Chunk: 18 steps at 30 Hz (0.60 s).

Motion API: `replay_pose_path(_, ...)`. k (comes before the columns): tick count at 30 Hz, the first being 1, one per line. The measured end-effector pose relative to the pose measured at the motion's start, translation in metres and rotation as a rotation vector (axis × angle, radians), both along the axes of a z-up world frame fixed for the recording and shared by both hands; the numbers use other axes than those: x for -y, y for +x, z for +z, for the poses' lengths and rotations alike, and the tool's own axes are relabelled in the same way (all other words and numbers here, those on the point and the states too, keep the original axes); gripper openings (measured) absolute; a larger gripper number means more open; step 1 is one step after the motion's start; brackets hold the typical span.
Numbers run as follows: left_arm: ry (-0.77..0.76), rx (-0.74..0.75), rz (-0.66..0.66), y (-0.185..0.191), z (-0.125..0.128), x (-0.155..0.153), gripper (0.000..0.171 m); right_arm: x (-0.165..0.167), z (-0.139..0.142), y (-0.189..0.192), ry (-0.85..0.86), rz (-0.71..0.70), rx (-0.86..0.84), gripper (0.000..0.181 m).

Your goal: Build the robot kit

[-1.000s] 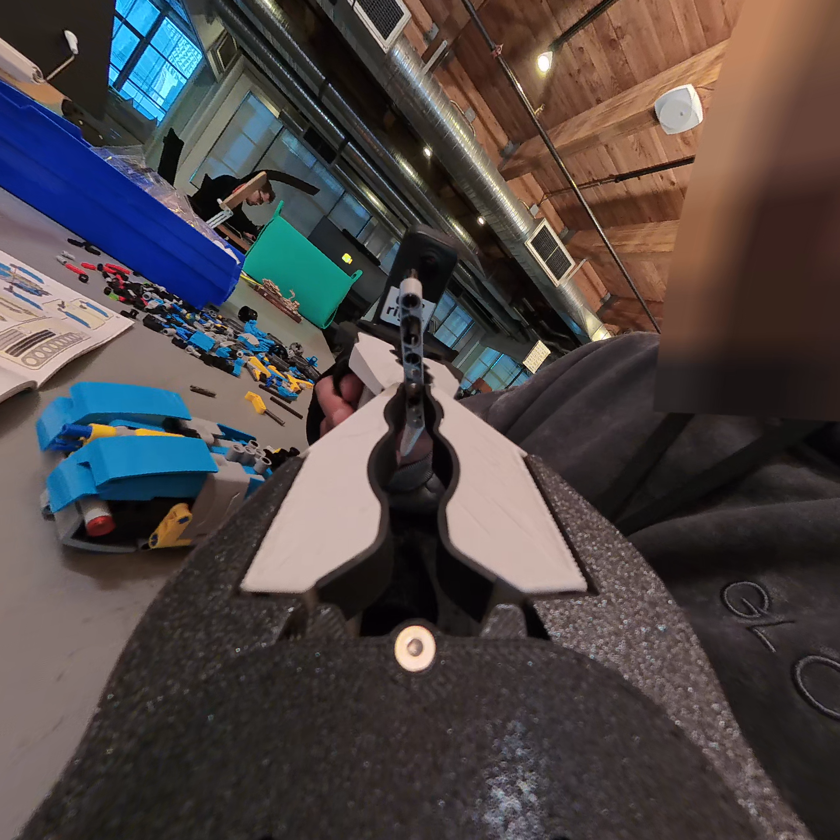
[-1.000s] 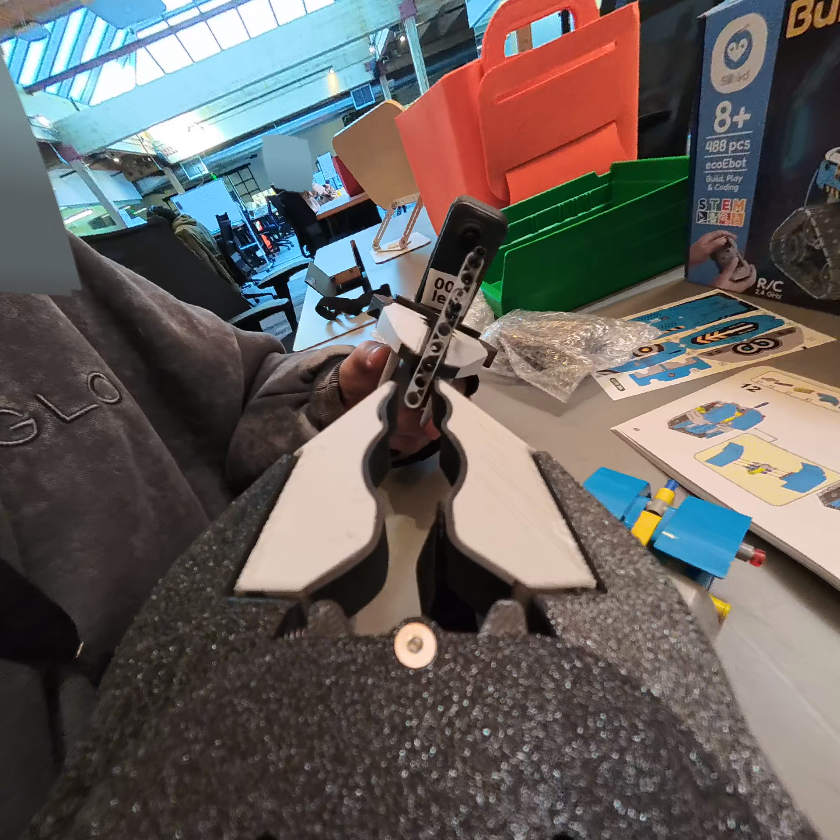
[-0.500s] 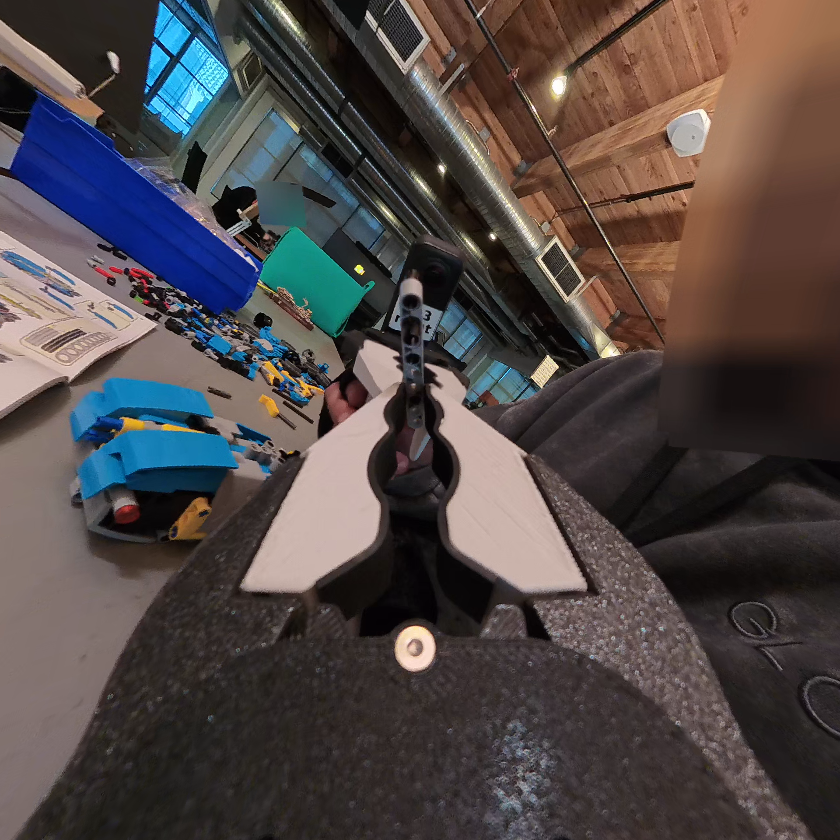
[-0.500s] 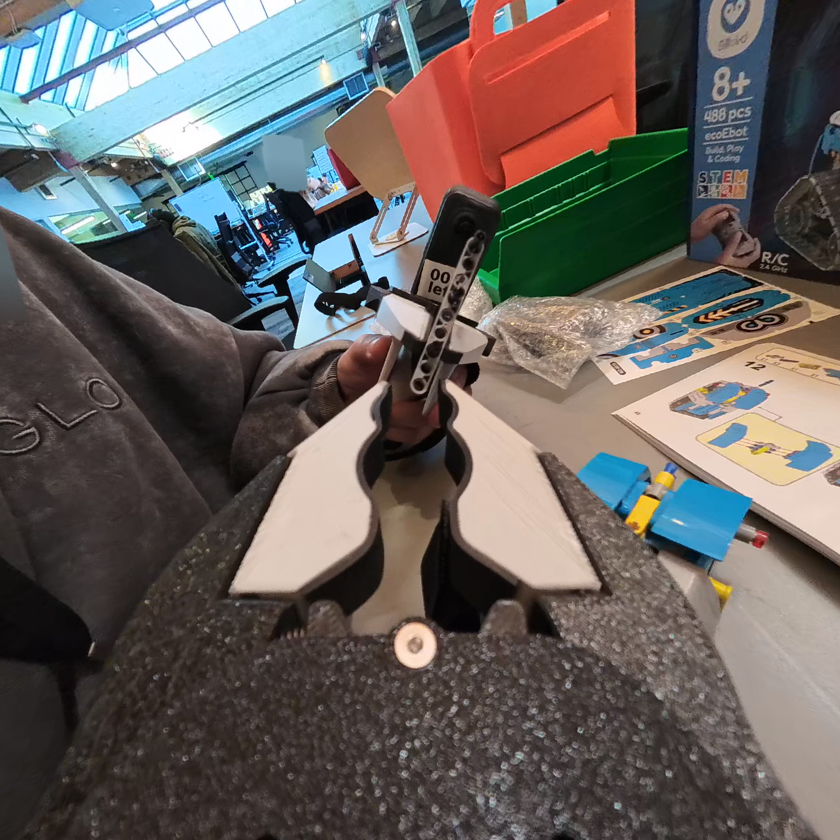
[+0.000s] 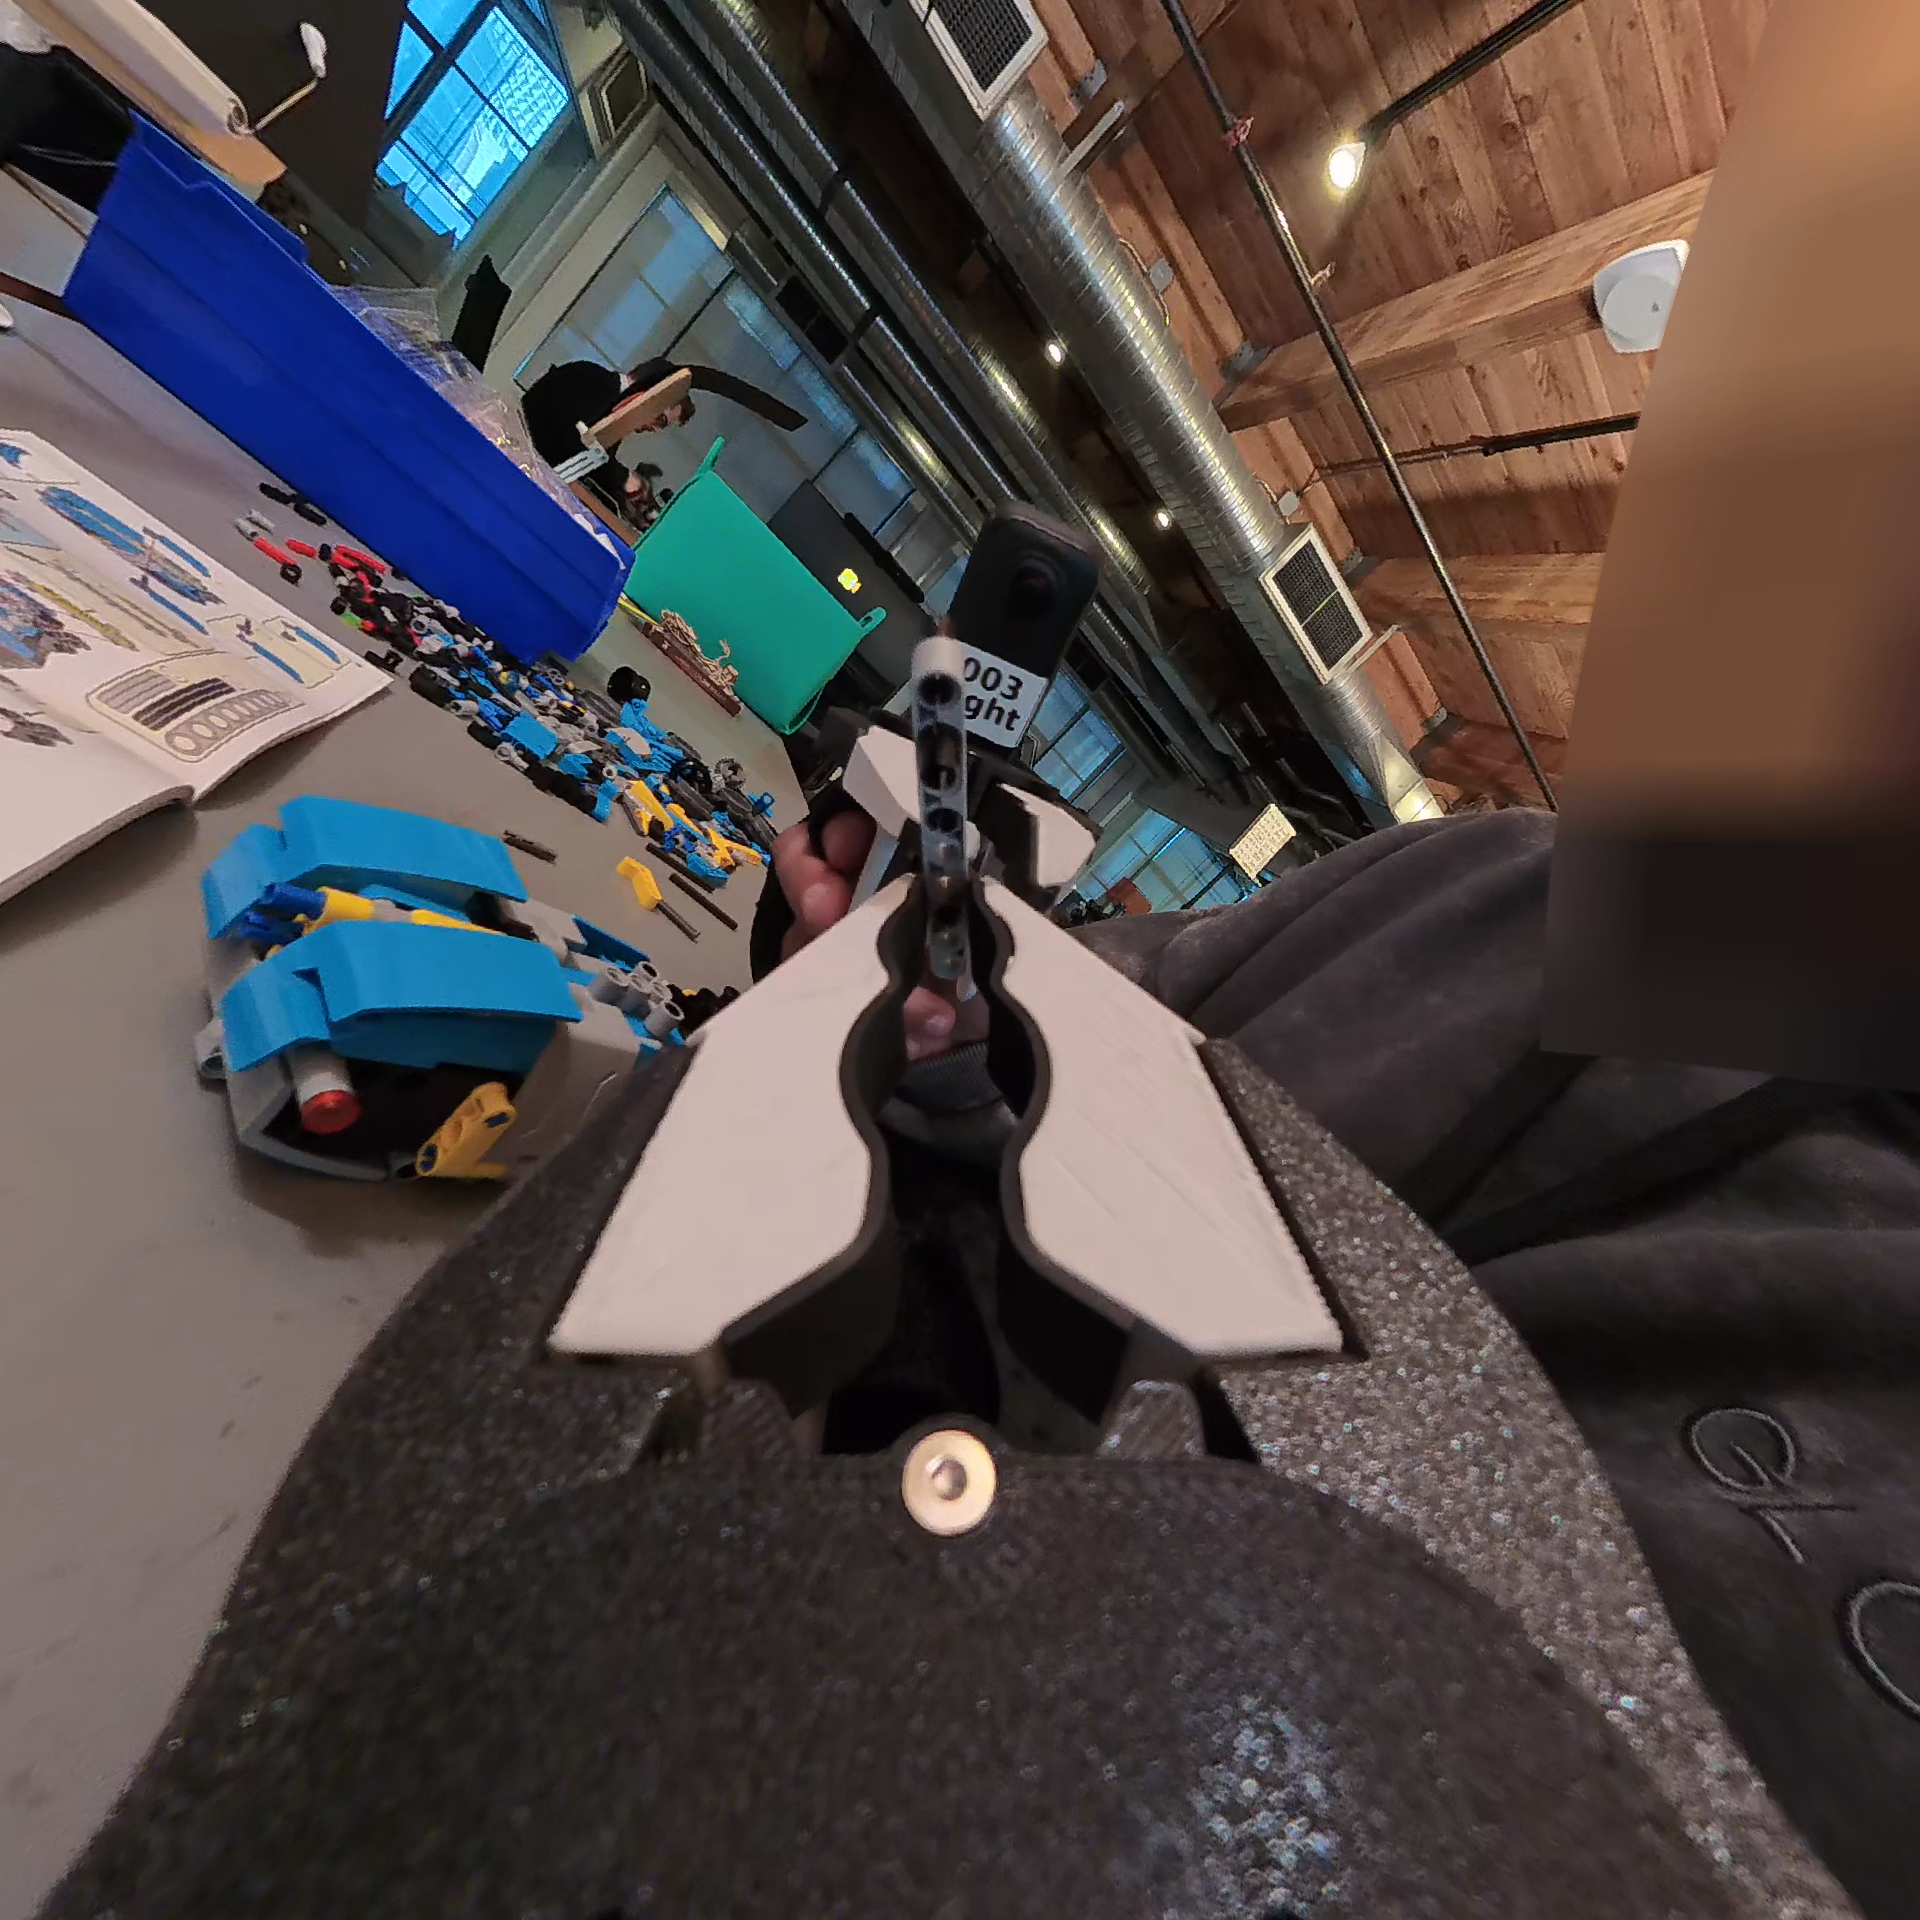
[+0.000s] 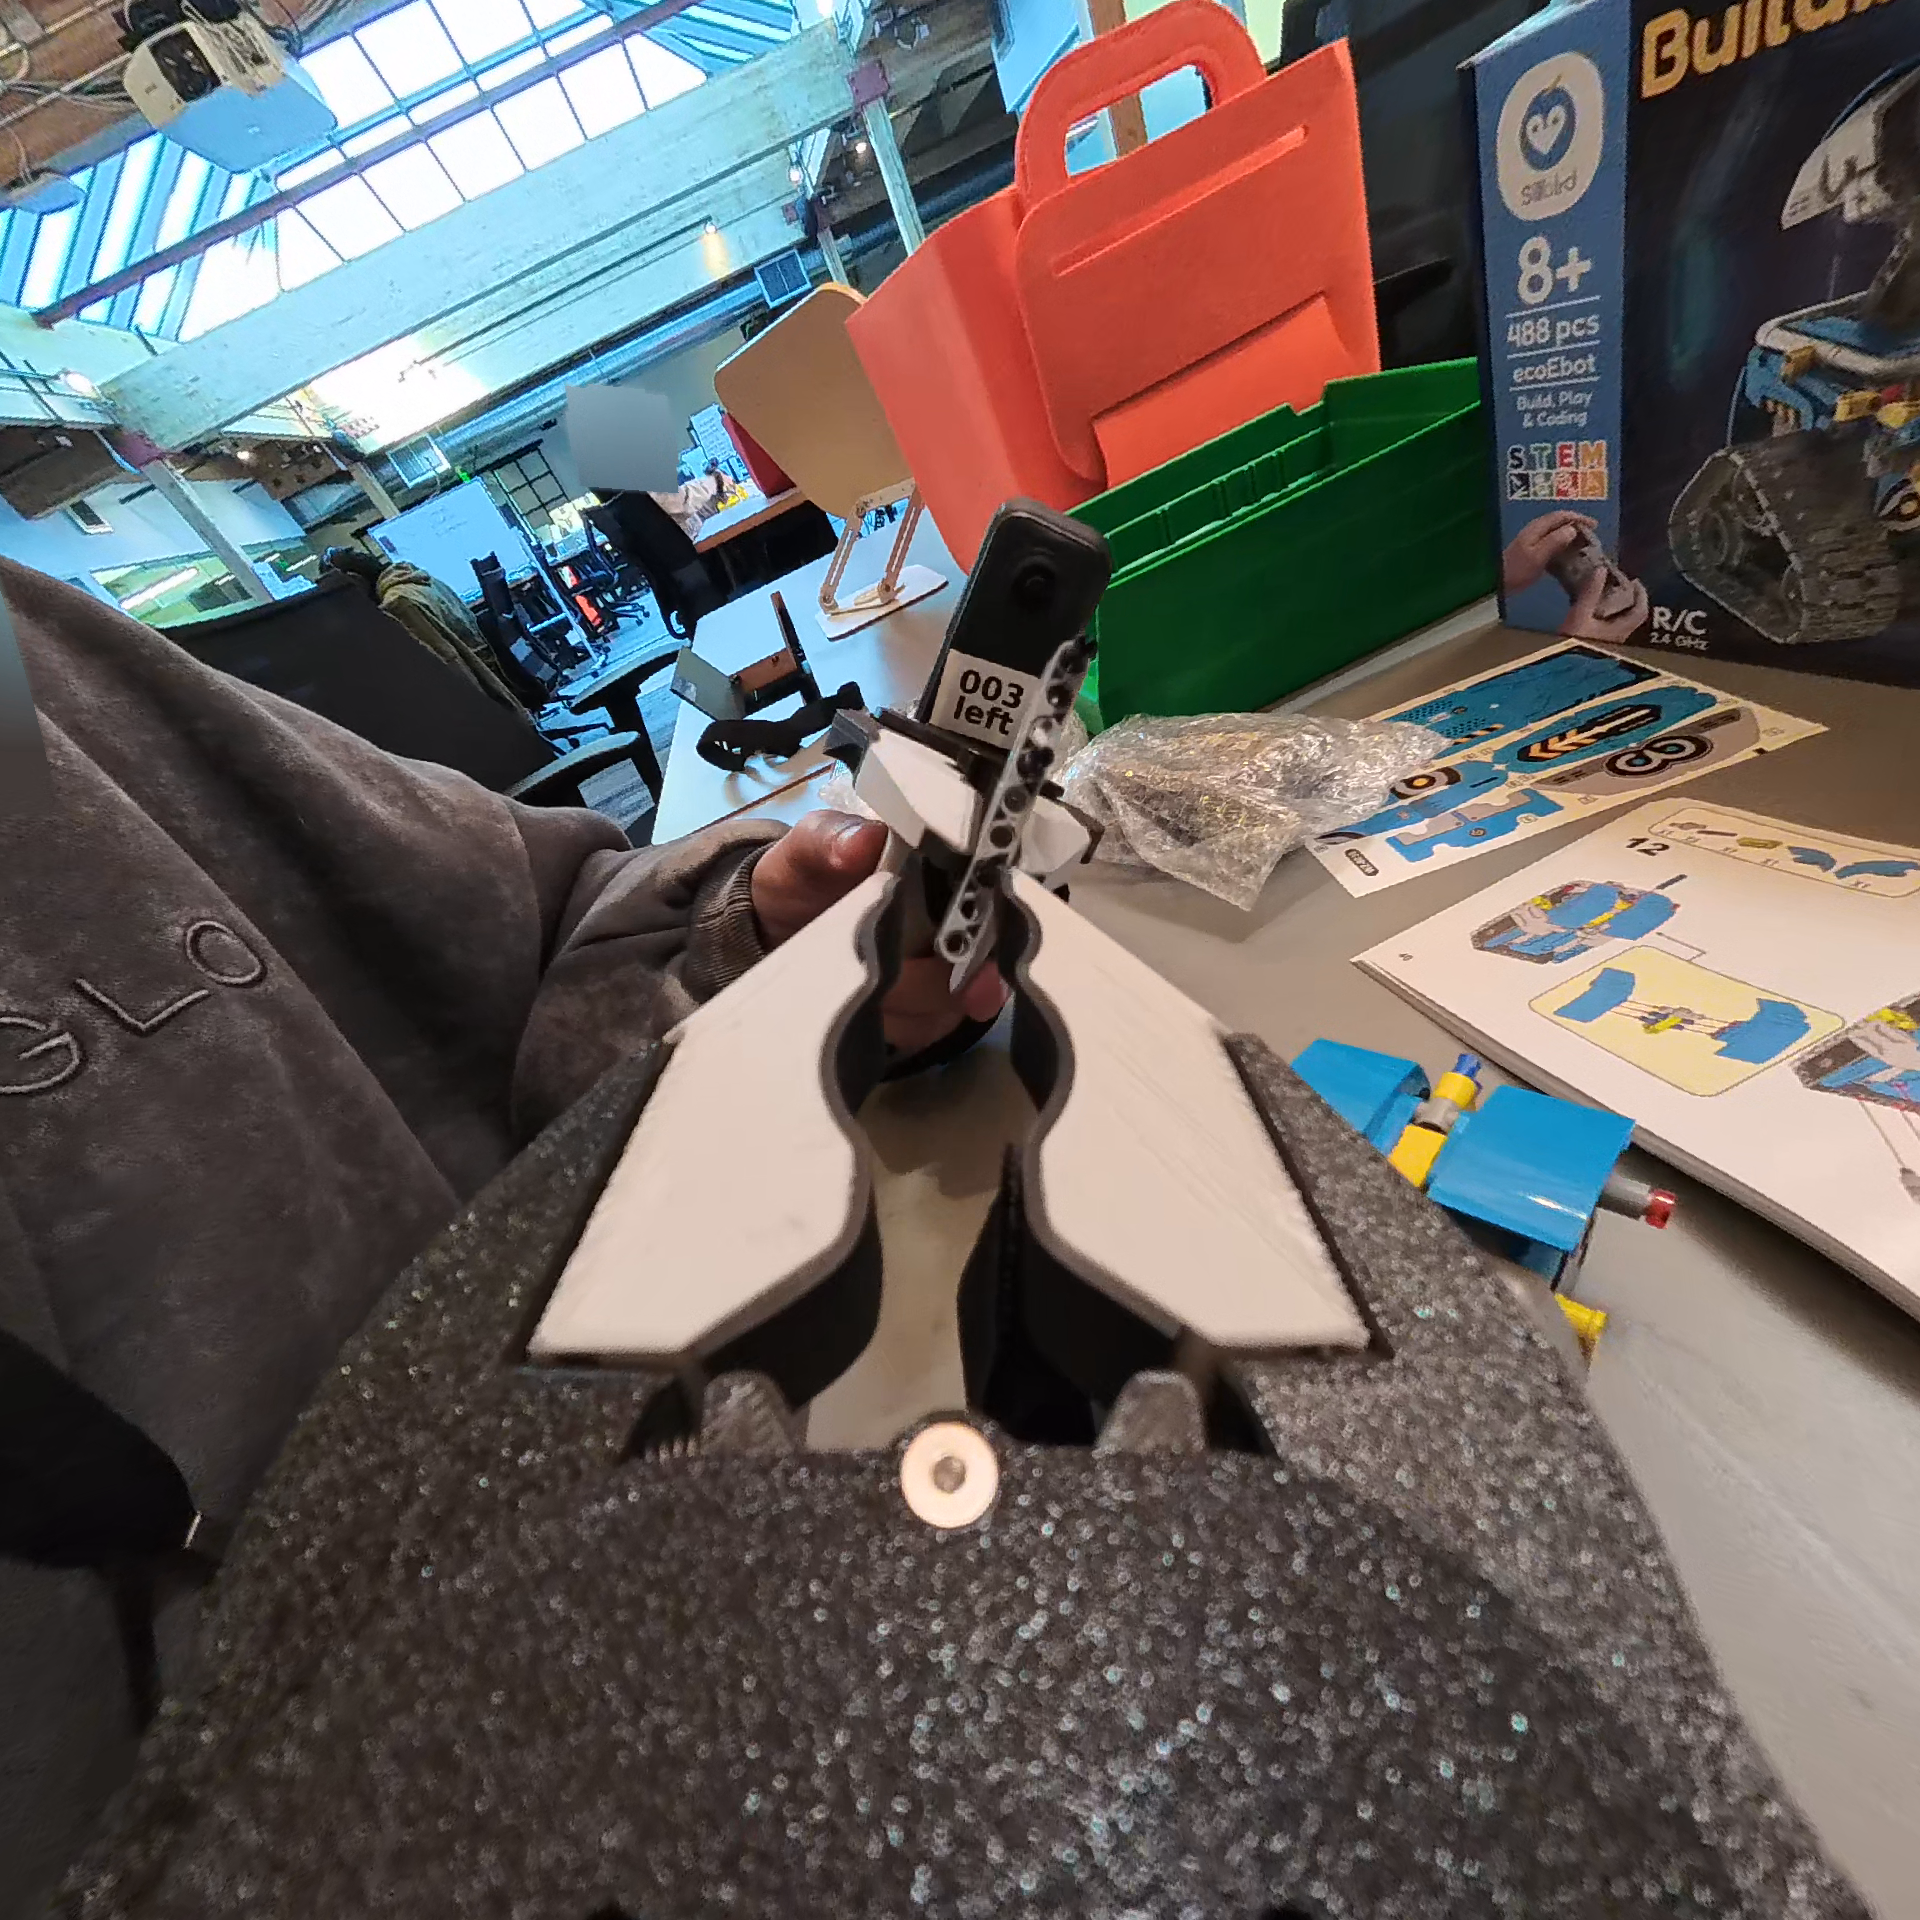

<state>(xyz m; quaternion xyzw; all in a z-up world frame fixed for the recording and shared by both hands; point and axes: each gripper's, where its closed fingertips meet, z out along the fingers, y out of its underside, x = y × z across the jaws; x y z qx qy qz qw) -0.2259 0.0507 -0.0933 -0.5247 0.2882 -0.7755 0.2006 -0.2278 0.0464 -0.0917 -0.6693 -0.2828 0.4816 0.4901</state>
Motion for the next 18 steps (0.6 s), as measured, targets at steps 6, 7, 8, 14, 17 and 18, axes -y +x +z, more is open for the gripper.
replay_pose_path(6,0.018,0.009,-0.048,0.001,0.002,0.01,0.007,0.001,0.0,-0.001,0.005,0.009,0.003,0.012)
replay_pose_path(7,0.021,0.011,-0.055,0.001,0.003,0.011,0.007,0.003,0.001,-0.002,0.005,0.027,-0.006,0.009)
replay_pose_path(8,0.019,0.014,-0.061,0.001,0.003,0.012,0.007,0.004,0.001,-0.002,0.006,0.035,-0.006,0.008)
replay_pose_path(14,-0.004,0.011,-0.088,0.001,0.002,0.015,0.007,0.004,-0.002,-0.002,-0.012,0.056,-0.007,0.004)
replay_pose_path(17,-0.014,0.019,-0.106,0.001,0.003,0.017,0.006,0.007,-0.001,-0.005,-0.066,0.099,-0.06,0.005)
replay_pose_path(18,-0.012,0.018,-0.107,0.001,0.003,0.018,0.006,0.008,0.0,-0.005,-0.068,0.106,-0.065,0.004)
